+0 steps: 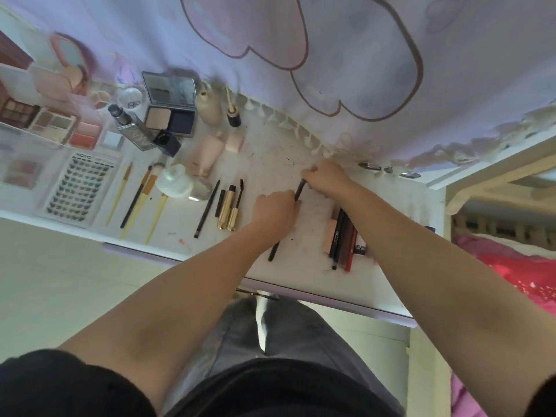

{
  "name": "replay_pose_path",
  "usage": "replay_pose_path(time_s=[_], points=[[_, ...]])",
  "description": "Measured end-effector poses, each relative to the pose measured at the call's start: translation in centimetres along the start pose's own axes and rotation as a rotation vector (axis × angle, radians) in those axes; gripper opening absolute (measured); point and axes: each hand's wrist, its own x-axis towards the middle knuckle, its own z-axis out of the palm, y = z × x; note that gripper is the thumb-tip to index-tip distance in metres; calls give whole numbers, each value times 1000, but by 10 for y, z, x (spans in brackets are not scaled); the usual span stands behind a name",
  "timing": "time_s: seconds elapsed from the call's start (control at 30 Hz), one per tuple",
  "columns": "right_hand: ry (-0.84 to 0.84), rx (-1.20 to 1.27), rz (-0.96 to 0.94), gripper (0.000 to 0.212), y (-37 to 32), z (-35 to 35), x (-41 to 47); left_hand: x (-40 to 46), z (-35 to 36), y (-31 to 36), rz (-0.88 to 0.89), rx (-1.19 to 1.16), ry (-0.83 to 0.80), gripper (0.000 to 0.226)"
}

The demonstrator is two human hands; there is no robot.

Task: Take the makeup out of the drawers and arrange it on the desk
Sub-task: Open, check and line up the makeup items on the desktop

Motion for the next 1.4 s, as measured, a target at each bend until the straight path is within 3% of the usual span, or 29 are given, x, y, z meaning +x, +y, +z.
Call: replay_pose_path(time_s=[0.27, 0.43, 0.57, 0.63, 0.73, 0.93, 1.13, 1.4], points=[[28, 423, 126, 12, -37, 28, -17, -27, -45, -40, 68, -93, -11, 27], [17, 681, 222, 7, -59, 59, -27, -45, -70, -72, 101, -194, -101, 36], [227, 876, 329, 22, -46, 43, -27, -71, -69, -111, 134, -316, -346, 35], [281, 926, 304, 27, -31, 16, -27, -83, -62, -131, 80, -382, -300, 33], [195, 802, 244, 20, -25, 7, -41, -77, -56, -132, 40, -460, -171, 34], [105, 649, 264, 3, -17, 66, -65, -32, -45, -72, 48, -290, -242, 34], [205, 409, 229, 19, -4, 86, -61, -5, -32, -58, -10, -114, -191, 30], [233, -162, 177, 31, -15, 102, -45, 9, -19, -70, 164, 509, -14, 26]])
